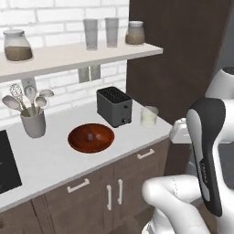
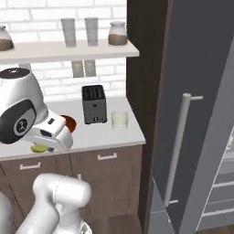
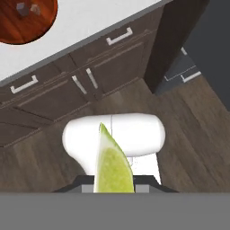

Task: Grab a lemon wedge from the fridge and one ice cube from the ice bowl, and put them in the glass of lemonade.

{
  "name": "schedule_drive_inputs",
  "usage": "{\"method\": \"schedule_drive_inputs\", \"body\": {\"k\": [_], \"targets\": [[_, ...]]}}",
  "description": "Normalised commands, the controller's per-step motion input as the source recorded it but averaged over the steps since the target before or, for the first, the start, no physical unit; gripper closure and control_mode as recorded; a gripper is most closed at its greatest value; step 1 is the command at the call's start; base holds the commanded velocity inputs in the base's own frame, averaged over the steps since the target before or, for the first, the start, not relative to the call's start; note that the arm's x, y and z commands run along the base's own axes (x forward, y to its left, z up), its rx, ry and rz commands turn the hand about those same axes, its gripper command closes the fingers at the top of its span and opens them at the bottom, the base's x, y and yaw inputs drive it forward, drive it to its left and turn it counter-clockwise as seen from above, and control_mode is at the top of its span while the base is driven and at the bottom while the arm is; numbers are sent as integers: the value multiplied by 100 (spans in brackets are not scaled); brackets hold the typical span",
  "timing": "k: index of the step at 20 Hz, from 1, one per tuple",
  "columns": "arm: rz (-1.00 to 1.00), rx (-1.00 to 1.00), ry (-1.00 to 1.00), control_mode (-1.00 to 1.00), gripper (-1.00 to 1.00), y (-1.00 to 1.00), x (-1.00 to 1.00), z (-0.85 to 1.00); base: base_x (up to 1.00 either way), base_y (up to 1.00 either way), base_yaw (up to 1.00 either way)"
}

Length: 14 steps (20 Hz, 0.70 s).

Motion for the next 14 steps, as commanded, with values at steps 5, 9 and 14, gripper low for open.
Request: {"method": "schedule_drive_inputs", "body": {"k": [5, 9, 14], "targets": [[0, 0, 0, 100, 100, 0, 0, 0, 85, 11, -14], [0, 0, 0, 100, 100, 0, 0, 0, 62, 11, -28], [0, 0, 0, 100, 100, 0, 0, 0, 63, 4, -27]]}}
